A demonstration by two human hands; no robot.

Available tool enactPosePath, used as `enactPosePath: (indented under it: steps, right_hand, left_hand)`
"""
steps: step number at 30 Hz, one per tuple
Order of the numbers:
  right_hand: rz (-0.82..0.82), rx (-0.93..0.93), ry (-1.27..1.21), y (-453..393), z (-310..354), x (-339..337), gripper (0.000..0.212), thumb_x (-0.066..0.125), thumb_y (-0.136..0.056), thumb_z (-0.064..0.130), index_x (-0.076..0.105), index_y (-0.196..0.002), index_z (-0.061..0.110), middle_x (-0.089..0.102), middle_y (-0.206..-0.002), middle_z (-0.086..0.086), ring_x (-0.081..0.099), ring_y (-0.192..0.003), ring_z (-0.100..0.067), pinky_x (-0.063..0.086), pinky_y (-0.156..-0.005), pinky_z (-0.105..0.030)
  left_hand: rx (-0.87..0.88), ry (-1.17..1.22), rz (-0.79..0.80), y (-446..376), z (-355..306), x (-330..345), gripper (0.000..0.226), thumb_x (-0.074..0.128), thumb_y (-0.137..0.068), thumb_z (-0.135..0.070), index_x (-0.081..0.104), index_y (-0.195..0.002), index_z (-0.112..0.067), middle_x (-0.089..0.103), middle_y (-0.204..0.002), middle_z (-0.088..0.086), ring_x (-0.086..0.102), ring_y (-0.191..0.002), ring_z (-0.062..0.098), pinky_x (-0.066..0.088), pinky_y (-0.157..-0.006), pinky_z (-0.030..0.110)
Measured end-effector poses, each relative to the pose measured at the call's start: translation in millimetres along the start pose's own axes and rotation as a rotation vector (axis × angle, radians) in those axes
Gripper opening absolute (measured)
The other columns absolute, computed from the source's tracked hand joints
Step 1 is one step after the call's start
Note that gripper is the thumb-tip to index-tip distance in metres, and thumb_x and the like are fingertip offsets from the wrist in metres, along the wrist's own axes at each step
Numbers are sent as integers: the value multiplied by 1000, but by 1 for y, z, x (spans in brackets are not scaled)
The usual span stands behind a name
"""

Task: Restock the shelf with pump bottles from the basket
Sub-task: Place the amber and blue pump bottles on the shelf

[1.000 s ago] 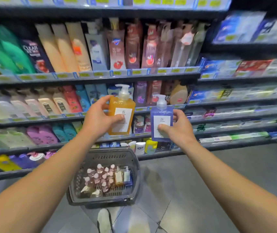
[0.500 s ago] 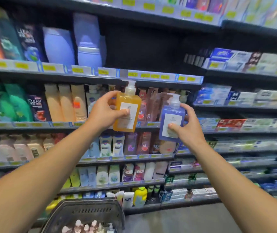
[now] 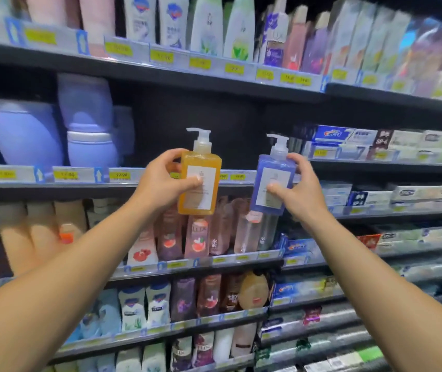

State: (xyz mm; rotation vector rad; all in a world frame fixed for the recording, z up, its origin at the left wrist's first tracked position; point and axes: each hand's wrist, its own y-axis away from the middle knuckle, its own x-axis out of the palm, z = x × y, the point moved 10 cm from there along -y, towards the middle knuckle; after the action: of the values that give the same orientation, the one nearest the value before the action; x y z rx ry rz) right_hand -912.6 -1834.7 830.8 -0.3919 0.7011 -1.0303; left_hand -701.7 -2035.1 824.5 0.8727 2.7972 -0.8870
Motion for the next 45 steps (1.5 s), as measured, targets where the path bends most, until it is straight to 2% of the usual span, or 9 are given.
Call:
enactPosePath:
  steps: [5,13,17,25,29,32,36,40,45]
  right_hand:
    - [-1,-64,-14,-58,-20,-4,65,78,-74,9,45,-127,28,56,-117,7,59,-103,-12,50,-89,-31]
    - [69,-122,-95,-148,-58,-1,64,78,-76,10,44,-128,25,58,-109,13,61,-94,-4,49,-76,-20]
    - [77,-134,-71,-183,-71,6,66,80,-74,15,46,-129,23,61,-109,8,61,-95,-9,46,-79,-22]
    - [260,-74,95,-191,-112,41,70,82,-74,24,47,-135,20,60,-108,7,55,-93,-10,39,-81,-22]
    - [324,-80,184,-188,-113,48,73,78,-78,27,41,-140,19,61,-118,0,57,-97,-15,42,-82,-26]
    - [164,-196,273,-179,-101,37,75,76,-77,30,37,-140,20,45,-132,-3,50,-115,-21,46,-92,-36]
    - [-40,-579,473,-147,-57,32,52,72,-80,31,55,-128,21,47,-120,-3,47,-106,-24,51,-84,-40]
    - [12,-561,692,-153,-53,57,57,67,-81,49,52,-130,26,45,-121,-2,44,-108,-24,44,-85,-37]
    - [-5,-513,781,-166,-60,60,48,66,-84,34,51,-129,24,45,-116,-4,42,-105,-26,40,-82,-35]
  left_hand:
    - [15,-6,-22,-34,1,32,58,84,-74,-17,58,-124,-27,68,-107,-9,64,-102,10,56,-89,43]
    - [-19,-2,-99,-78,9,81,53,81,-77,-16,57,-121,-33,70,-105,-6,65,-99,9,58,-69,33]
    - [-31,-40,-140,-95,8,96,55,81,-77,-19,56,-125,-33,70,-106,-9,65,-100,6,55,-76,31]
    - [-63,-41,-168,-106,16,114,54,79,-79,-20,57,-127,-29,72,-104,-9,68,-99,8,60,-77,37]
    - [-81,-20,-172,-106,15,113,51,76,-83,-20,55,-129,-28,72,-104,-9,69,-96,8,55,-62,23]
    - [-90,2,-162,-105,14,114,51,75,-84,-20,54,-130,-28,71,-108,-7,69,-98,12,56,-66,27]
    - [-90,-8,-142,-106,15,115,52,75,-83,-21,54,-130,-27,71,-109,-7,68,-100,13,54,-70,29]
    - [-94,-6,-140,-108,14,117,52,75,-84,-22,55,-131,-27,72,-107,-6,70,-98,14,54,-66,28]
    - [-97,-3,-136,-108,14,116,50,75,-84,-21,55,-130,-26,71,-108,-5,70,-98,15,54,-65,28]
